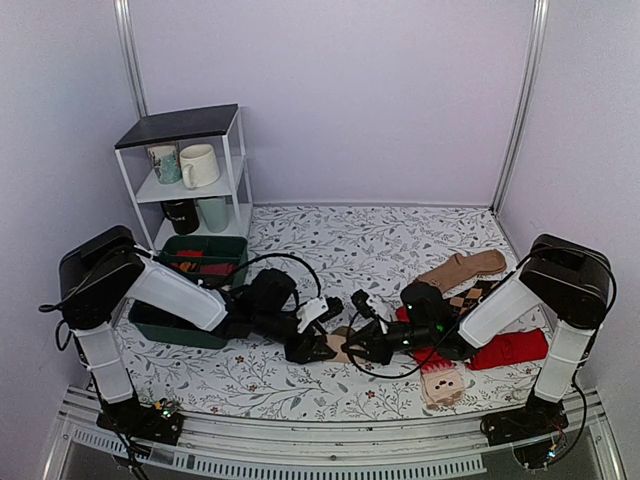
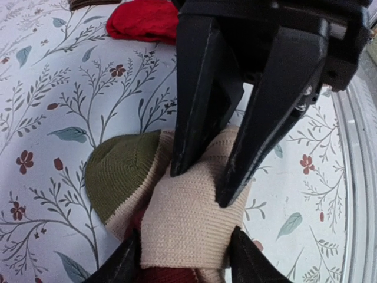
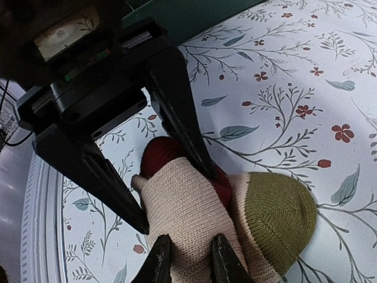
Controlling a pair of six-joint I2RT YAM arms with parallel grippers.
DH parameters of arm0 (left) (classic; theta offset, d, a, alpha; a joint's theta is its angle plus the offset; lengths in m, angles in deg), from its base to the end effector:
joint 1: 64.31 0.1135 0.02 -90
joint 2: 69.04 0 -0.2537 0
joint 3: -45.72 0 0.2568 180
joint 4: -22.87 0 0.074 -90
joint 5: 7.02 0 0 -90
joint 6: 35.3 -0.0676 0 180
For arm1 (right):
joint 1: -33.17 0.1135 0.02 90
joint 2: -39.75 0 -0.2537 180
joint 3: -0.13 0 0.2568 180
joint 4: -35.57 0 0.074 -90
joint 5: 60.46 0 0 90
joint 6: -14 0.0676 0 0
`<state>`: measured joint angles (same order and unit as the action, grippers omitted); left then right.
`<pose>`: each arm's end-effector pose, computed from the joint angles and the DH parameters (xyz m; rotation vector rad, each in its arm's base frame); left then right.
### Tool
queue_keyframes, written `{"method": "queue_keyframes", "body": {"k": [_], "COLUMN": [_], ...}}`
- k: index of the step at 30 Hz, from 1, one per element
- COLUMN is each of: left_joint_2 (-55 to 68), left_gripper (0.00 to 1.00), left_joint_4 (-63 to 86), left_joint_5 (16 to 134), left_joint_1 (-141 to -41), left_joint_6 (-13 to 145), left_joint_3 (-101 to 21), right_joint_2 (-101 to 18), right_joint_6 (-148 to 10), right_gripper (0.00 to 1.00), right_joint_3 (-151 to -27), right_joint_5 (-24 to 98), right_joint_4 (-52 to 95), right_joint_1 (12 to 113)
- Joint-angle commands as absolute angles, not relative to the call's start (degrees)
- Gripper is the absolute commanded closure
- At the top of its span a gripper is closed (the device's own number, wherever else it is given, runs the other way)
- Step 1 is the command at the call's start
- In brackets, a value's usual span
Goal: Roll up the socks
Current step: Roll a pair of socks at the center of the board.
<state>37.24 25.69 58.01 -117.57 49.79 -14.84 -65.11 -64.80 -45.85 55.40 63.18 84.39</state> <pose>0.1982 -0.3132 0.0811 1.3726 1.9899 -0.9156 0.1856 0.2781 0.0689 -1.0412 2.0112 1.0959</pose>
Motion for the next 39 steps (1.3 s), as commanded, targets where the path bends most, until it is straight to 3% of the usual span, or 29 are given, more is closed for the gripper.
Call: {"method": "queue_keyframes", "body": {"k": [1,4,10,14,21,39], "left_joint_2": [34.74,31.3,19.51,17.28,24.3,29.61], "left_gripper": [0.47,0.35,0.3,0.3,0.31,0.31], "left_joint_4": [24.82,28.27,34.64,34.85,33.46,33.71], "left_joint_5": [60.57,61.54,65.7,65.42,67.06,71.59], "left_joint_1": [-118.37,-118.65,-120.78,-122.12,-123.7,-123.87], "left_joint_6": [47.18,45.52,38.75,35.23,30.77,28.19], "left_joint_3": [-13.39,-10.53,-1.16,0.17,-3.12,-5.76], "right_joint_2": [-70.37,-70.21,-70.03,-70.29,-69.9,-70.18], "right_joint_6": [-61.82,-61.36,-60.67,-60.51,-61.54,-62.9], "right_gripper": [0.86,0.86,0.86,0.86,0.86,0.86], "right_joint_3": [-44.89,-46.0,-48.22,-50.42,-51.41,-51.62], "right_joint_5": [53.25,53.63,54.56,55.23,55.42,56.23], "right_joint_4": [44.21,41.86,35.87,31.34,27.1,26.64], "right_joint_1": [85.48,85.5,85.39,85.3,85.32,85.07]}}
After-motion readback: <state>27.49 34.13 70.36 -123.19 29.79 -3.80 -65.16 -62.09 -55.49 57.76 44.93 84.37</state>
